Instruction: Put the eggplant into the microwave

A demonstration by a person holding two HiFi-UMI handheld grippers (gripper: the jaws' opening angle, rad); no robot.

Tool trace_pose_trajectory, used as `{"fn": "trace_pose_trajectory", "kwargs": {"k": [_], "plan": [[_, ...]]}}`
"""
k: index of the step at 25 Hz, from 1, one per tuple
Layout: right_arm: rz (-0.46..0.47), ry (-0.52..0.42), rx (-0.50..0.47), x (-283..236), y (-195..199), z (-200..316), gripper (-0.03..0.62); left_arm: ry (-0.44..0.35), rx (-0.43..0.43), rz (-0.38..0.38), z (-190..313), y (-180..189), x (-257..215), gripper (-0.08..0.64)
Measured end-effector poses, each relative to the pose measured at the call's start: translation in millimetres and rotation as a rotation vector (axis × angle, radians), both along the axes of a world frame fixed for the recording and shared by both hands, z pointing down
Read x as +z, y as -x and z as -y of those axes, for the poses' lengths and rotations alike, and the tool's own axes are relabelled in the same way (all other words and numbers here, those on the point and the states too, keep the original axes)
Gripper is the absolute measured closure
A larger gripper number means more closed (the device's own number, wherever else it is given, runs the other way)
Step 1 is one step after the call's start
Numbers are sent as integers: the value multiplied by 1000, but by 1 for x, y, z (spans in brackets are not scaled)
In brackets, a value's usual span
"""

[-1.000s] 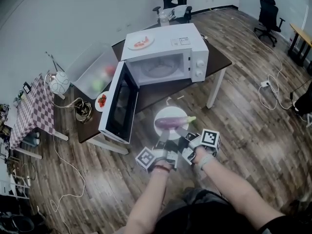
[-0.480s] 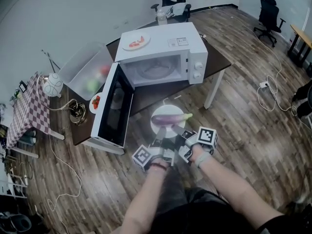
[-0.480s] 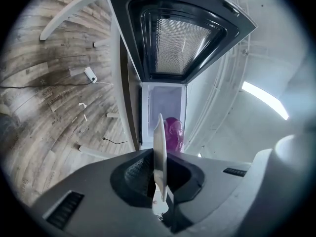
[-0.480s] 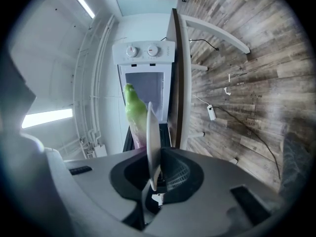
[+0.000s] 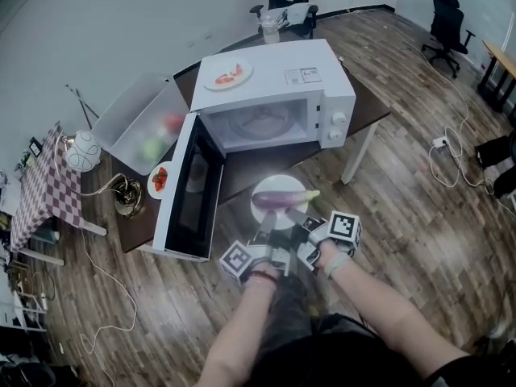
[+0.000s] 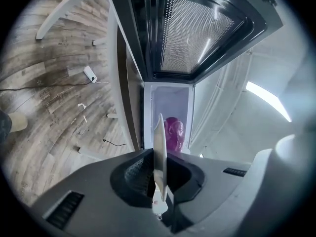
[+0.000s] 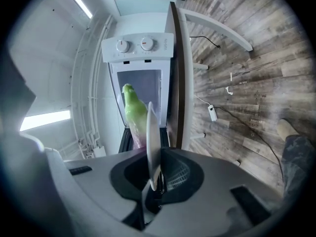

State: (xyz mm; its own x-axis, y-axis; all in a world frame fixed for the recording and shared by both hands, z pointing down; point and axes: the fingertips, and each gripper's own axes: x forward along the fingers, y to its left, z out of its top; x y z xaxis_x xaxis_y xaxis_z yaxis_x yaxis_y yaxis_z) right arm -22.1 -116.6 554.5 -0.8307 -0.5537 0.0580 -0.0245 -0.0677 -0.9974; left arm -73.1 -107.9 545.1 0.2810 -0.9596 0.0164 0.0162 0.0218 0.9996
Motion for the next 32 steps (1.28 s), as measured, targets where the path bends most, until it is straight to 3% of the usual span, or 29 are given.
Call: {"fn": "trace_pose_trajectory", "kwargs": {"k": [32], "plan": [[1,6,31,7,34,138,563,5,41,-8,141,34,8,534]]}}
